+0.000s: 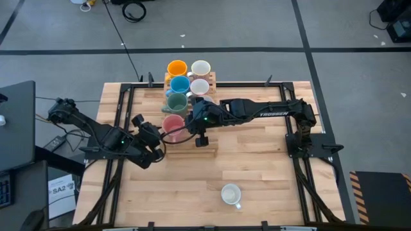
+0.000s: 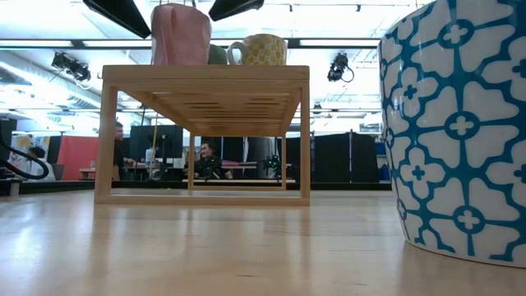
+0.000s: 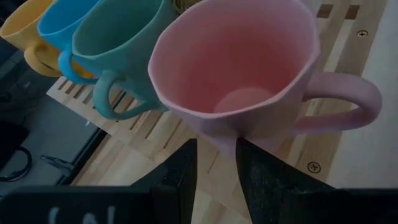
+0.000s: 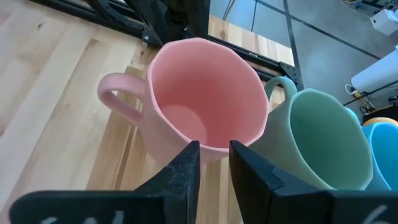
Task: Place coffee mugs
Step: Put the pink mug on the shelf
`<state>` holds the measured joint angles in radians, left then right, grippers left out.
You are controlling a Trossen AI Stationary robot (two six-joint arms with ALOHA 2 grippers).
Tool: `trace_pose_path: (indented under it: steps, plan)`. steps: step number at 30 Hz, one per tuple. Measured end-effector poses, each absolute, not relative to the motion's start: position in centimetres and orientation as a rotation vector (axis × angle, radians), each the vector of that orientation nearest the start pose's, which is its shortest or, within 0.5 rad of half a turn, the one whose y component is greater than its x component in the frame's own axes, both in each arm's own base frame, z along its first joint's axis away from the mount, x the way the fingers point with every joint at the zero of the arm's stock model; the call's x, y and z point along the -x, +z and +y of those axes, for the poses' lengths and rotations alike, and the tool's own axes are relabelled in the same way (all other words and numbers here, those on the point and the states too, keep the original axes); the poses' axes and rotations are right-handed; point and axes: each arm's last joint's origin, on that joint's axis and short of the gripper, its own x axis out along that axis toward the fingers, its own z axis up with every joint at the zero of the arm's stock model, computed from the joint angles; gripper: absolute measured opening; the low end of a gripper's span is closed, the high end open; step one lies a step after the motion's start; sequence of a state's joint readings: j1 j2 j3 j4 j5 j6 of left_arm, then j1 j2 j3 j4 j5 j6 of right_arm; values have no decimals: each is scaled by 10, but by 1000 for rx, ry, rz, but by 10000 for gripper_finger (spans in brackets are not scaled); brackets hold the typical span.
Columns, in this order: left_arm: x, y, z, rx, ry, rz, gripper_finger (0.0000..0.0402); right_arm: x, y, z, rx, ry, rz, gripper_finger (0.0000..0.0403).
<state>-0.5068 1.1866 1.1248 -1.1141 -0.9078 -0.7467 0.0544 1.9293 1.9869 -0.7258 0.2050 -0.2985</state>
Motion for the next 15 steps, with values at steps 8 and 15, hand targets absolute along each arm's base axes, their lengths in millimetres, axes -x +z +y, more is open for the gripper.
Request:
trace_pose_path:
  steps: [8,15]
  plan:
    - [-188,315,-78,-94,660,668,116,-429,365,18,363,-40,680,89]
    - [-188,315,-77,-106,678,649,116,-428,364,18,365,-39,691,89]
